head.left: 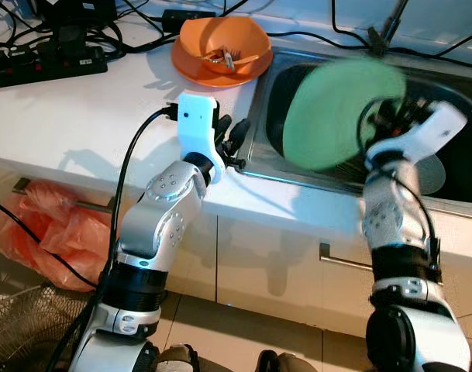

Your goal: Kitchen organization

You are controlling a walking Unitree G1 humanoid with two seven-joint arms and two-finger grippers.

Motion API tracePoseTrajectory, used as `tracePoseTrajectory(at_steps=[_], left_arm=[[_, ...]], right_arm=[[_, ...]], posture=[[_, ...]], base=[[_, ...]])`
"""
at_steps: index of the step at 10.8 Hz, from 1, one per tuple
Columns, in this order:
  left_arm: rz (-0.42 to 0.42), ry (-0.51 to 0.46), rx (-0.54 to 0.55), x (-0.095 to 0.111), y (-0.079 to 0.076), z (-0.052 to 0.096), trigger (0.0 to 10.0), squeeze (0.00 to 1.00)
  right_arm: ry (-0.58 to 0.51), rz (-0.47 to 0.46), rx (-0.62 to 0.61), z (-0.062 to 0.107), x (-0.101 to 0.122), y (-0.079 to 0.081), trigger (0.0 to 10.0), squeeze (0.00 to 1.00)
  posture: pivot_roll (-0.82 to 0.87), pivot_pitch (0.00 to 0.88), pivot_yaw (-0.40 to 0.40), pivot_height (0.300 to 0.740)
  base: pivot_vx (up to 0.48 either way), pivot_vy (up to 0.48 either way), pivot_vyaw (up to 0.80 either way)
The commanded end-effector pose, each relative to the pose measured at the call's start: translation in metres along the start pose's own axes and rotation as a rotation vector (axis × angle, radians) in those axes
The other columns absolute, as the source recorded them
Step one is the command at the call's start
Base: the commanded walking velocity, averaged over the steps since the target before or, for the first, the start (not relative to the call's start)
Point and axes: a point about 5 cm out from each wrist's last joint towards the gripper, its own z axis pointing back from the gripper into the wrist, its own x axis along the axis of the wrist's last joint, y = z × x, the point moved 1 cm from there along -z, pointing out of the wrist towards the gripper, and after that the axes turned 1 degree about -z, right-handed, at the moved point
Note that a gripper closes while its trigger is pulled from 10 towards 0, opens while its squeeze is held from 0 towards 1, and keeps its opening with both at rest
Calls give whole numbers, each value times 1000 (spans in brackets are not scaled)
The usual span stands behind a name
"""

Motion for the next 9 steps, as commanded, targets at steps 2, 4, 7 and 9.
tracePoseTrajectory(at_steps=[2,4,7,9], left_arm=[[-10,10,-34,-1,-6,2,10000,0],[-6,13,-43,-2,-9,2,10000,0],[2,21,-41,-6,-9,2,10000,0],[-10,18,-26,-6,-8,2,10000,0]], right_arm=[[-31,92,45,-1,4,4,10000,0],[11,91,53,1,-7,6,10000,0],[34,111,88,4,-14,11,10000,1000],[38,113,88,5,-16,11,10000,1000]], posture=[[79,128,-36,740],[82,129,-37,740],[78,135,-35,740],[80,145,-36,740]], base=[[0,0,0],[0,0,0],[0,0,0],[0,0,0]])
